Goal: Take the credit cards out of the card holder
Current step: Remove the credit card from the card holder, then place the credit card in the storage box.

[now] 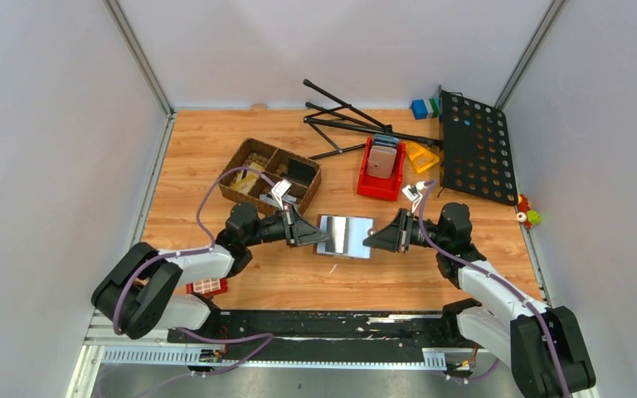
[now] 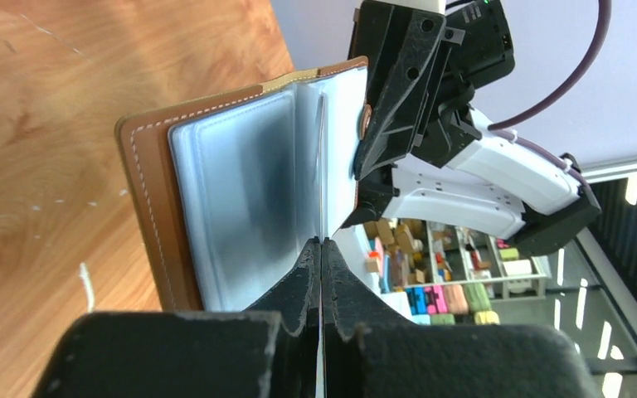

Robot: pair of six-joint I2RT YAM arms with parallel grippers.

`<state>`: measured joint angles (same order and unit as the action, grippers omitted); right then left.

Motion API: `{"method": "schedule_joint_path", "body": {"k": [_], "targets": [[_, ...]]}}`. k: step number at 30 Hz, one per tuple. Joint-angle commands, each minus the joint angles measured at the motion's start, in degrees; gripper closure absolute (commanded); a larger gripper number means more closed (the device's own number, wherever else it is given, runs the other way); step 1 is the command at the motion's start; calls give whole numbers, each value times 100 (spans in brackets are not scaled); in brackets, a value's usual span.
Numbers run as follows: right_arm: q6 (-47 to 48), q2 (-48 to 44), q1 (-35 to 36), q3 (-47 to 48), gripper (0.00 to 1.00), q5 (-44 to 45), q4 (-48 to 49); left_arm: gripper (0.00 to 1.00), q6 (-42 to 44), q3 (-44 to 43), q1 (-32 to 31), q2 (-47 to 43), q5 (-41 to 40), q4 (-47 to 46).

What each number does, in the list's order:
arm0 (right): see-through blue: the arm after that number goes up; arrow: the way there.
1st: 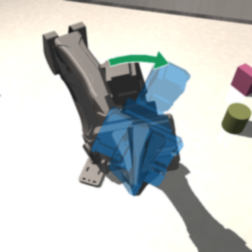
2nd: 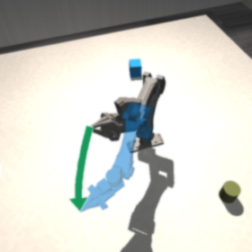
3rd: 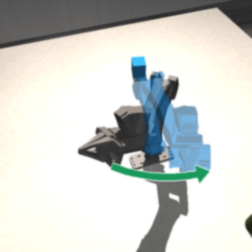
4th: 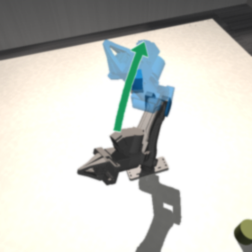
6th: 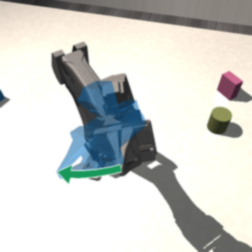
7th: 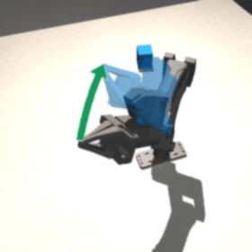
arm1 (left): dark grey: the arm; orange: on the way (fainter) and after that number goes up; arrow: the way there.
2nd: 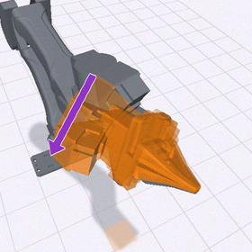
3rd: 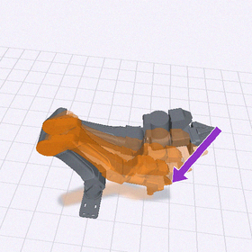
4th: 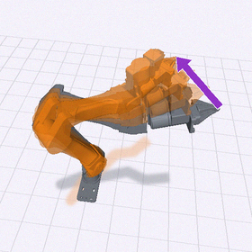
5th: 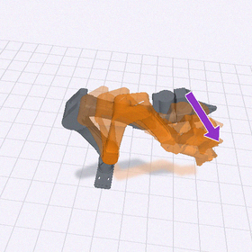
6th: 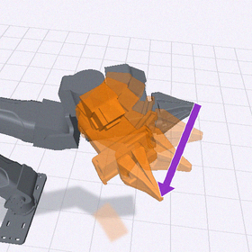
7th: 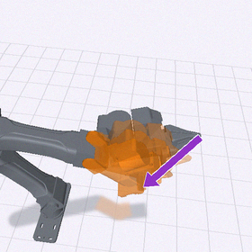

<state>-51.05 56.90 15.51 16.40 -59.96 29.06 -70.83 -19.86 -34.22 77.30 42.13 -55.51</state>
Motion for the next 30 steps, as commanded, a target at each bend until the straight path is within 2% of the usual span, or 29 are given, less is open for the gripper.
{"method": "schedule_joint_path", "body": {"k": [1,7,11,17,22,26,28,30], "targets": [[240,-90,-171,-9,100,-144,-161,100,721,-60,271,-546,-97,1017],[796,-97,-223,146,100,117,-940,100,927,-165,773,-931,61,1652],[1233,-90,-262,347,100,502,-1710,100,1622,-620,1147,-1182,-263,2979],[1372,-226,-340,399,100,799,-2046,100,2171,-1487,1225,-1299,-2112,4548],[1491,-308,-342,485,100,871,-2219,100,1345,-2166,1068,-1112,-4072,5422],[1521,-316,-357,527,100,864,-2255,100,920,-3394,601,-524,-5698,6978],[1523,-316,-364,537,100,856,-2260,100,639,-4006,488,-189,-6225,7710],[1525,-327,-369,545,100,847,-2264,100,404,-4359,456,66,-6319,7942]]}}
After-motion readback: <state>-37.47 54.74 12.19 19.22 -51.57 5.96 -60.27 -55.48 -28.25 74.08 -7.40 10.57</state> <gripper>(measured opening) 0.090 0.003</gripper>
